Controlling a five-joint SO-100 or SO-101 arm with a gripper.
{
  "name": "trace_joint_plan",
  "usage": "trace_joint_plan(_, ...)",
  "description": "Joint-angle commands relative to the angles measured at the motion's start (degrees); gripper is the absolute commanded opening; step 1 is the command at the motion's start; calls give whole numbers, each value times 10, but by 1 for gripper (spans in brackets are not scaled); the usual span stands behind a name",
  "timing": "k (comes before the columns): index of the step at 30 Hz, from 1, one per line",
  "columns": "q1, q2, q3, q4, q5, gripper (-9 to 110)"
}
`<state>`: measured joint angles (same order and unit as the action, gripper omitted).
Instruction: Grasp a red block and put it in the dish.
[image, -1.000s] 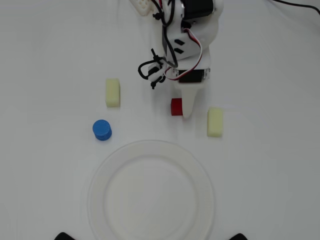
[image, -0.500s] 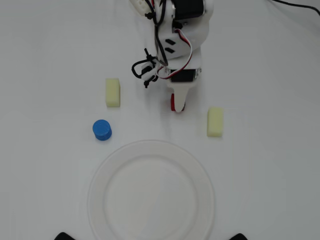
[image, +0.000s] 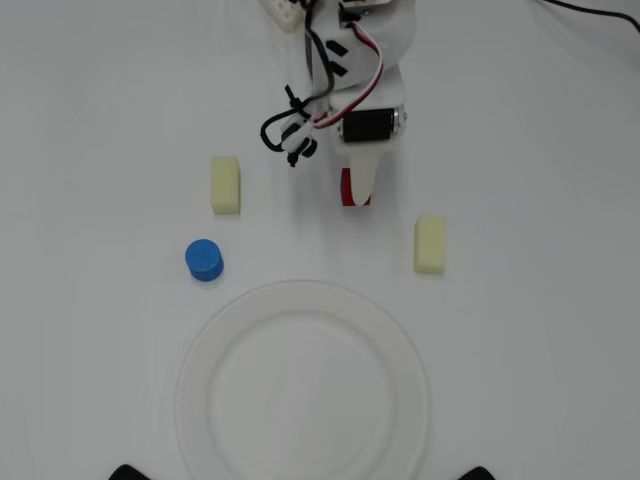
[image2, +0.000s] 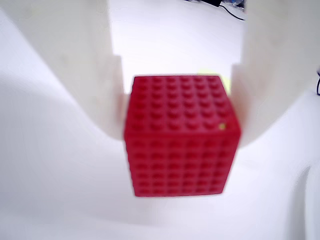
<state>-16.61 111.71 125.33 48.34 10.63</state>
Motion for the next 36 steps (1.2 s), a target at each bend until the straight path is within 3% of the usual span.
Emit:
trace_joint_plan(1, 16, 98, 4, -5, -39, 0)
trace_joint_plan(6, 49, 193, 40, -133, -120, 0)
trace_joint_plan(10, 69, 148, 3, -219, -172, 0)
trace_joint_plan(26, 82, -321, -417, -185, -141, 0)
trace_joint_plan(36, 81, -417, -461, -156, -116, 0)
